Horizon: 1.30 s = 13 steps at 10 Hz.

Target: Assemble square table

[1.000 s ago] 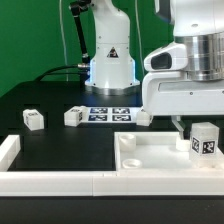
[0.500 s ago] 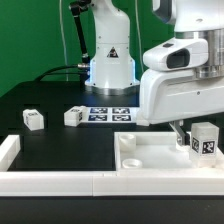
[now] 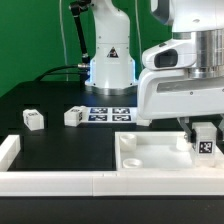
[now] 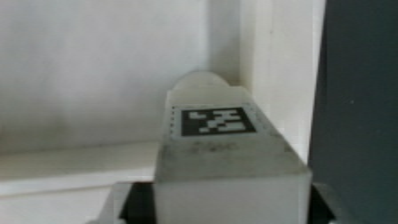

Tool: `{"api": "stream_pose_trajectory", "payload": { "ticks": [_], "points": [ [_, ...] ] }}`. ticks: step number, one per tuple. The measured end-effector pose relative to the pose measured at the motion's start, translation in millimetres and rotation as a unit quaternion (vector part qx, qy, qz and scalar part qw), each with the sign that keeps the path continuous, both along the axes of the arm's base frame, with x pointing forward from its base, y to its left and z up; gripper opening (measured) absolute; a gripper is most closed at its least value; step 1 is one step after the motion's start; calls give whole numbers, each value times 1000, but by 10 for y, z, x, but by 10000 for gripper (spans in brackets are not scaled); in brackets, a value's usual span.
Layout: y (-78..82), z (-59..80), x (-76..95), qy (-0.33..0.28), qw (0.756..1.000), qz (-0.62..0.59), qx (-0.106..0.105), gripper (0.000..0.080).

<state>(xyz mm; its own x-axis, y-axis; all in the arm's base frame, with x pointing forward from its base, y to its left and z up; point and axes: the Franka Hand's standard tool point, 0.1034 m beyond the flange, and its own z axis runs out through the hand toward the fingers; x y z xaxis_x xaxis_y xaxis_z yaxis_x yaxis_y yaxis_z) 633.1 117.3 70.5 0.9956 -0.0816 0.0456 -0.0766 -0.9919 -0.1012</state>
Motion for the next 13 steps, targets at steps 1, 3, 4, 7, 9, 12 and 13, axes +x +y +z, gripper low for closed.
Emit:
{"api": "stream_pose_trajectory", "payload": {
  "ticks": [1, 3, 4, 7, 9, 12, 13],
  "points": [
    [-6, 1, 2, 4, 999, -40, 2, 291],
    [-26, 21, 18, 18, 988, -156, 5, 291],
    [-83, 8, 5, 28, 973, -230, 3, 291],
    [-255, -15, -11, 44, 929, -369, 5, 312],
    [-306, -15, -19, 45, 913, -406, -1, 339],
    [-289, -21, -23, 45, 918, -394, -2, 606],
    [-289, -21, -23, 45, 918, -394, -2, 640]
  ]
}}
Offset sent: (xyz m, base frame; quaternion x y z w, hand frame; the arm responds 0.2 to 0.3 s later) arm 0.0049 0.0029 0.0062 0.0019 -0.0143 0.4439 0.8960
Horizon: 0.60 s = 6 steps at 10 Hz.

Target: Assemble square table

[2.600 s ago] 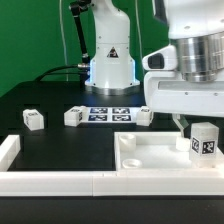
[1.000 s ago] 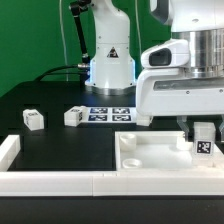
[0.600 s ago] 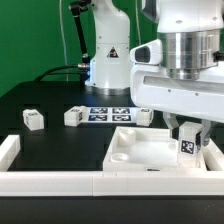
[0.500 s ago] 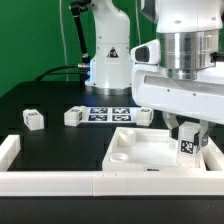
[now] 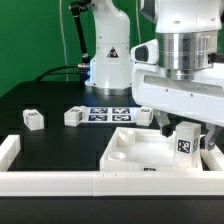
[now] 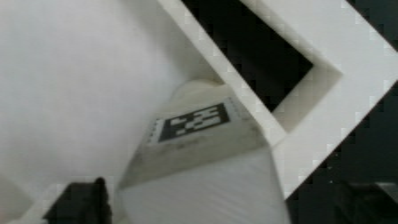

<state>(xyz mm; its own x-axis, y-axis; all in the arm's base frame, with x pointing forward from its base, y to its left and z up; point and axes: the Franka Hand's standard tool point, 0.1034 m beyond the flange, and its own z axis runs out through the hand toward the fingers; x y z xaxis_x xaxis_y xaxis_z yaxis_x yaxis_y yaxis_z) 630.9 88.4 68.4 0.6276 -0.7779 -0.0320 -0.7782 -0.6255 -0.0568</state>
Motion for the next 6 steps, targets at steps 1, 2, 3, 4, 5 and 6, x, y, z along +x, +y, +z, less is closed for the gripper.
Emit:
{"api": "stream_pose_trajectory", "payload": {
  "ticks": [1, 2, 3, 4, 5, 6],
  "points": [
    [0, 0, 0, 0, 1000, 0, 0, 640],
    [0, 0, 0, 0, 1000, 0, 0, 648],
    [0, 0, 0, 0, 1000, 0, 0, 648],
    [1, 0, 0, 0, 1000, 1, 0, 649],
    [1, 0, 0, 0, 1000, 1, 0, 649],
    [1, 0, 0, 0, 1000, 1, 0, 649]
  ]
}}
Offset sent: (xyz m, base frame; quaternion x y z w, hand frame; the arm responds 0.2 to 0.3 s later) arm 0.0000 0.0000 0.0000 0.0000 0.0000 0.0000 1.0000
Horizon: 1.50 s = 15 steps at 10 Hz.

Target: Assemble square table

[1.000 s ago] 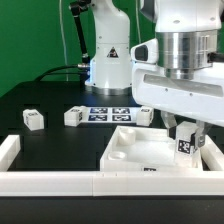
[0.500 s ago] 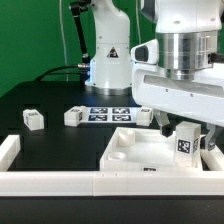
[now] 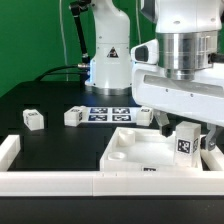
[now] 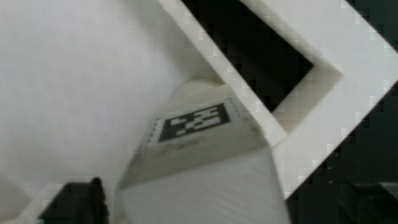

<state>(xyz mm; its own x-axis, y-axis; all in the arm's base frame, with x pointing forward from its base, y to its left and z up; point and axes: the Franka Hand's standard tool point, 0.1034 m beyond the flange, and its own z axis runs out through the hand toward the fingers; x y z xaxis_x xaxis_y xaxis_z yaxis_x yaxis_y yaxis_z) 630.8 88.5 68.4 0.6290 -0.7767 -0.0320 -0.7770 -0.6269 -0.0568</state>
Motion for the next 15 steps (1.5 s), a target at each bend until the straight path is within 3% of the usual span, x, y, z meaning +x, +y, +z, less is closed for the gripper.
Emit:
{"api": "stream_pose_trajectory", "payload": {
  "ticks": [1, 3, 4, 5, 6, 10, 11, 13, 15],
  "points": [
    [5, 41, 2, 0, 1000, 19, 0, 649],
    [58, 366, -50, -7, 999, 48, 6, 649],
    [105, 486, -205, -7, 998, 63, 7, 649],
    [128, 517, -298, -17, 994, 103, 5, 649],
    [162, 488, -407, -30, 991, 134, 2, 649],
    [133, 458, -408, -33, 963, 266, -3, 649],
    [96, 376, -518, -21, 954, 299, -3, 649],
    [-64, 197, -974, 39, 956, 292, 8, 649],
    [-221, -15, -1245, 14, 958, 286, -8, 649]
  ]
}}
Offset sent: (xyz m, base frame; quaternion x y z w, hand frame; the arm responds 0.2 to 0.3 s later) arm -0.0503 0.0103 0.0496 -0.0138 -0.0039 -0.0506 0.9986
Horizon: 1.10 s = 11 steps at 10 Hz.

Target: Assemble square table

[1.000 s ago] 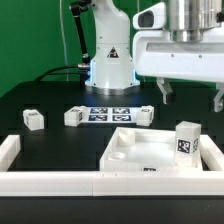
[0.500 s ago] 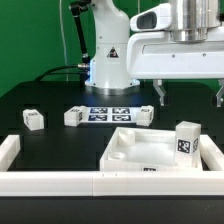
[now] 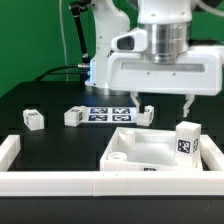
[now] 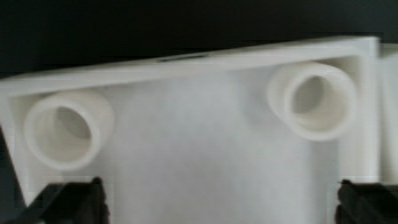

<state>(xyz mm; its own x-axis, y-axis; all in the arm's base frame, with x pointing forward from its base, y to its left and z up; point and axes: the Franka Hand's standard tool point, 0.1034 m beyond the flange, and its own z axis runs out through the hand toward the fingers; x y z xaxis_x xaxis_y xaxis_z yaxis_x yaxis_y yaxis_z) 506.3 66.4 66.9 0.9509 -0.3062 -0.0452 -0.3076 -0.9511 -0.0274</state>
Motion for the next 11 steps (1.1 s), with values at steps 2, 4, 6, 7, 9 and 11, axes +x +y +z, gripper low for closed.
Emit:
{"api": "stream_pose_trajectory", "payload": {
  "ticks": [2, 4, 6, 7, 9, 11],
  "points": [
    [20, 31, -1, 29, 1000, 2, 3, 649],
    [-41, 6, -143, 92, 996, 4, 8, 649],
    [-304, -63, -587, 240, 971, -9, 16, 649],
    [-382, -119, -838, 303, 953, -17, 20, 649],
    [-349, -265, -1135, 340, 939, -33, 23, 649],
    [-382, -246, -1132, 411, 910, -34, 41, 649]
  ]
}}
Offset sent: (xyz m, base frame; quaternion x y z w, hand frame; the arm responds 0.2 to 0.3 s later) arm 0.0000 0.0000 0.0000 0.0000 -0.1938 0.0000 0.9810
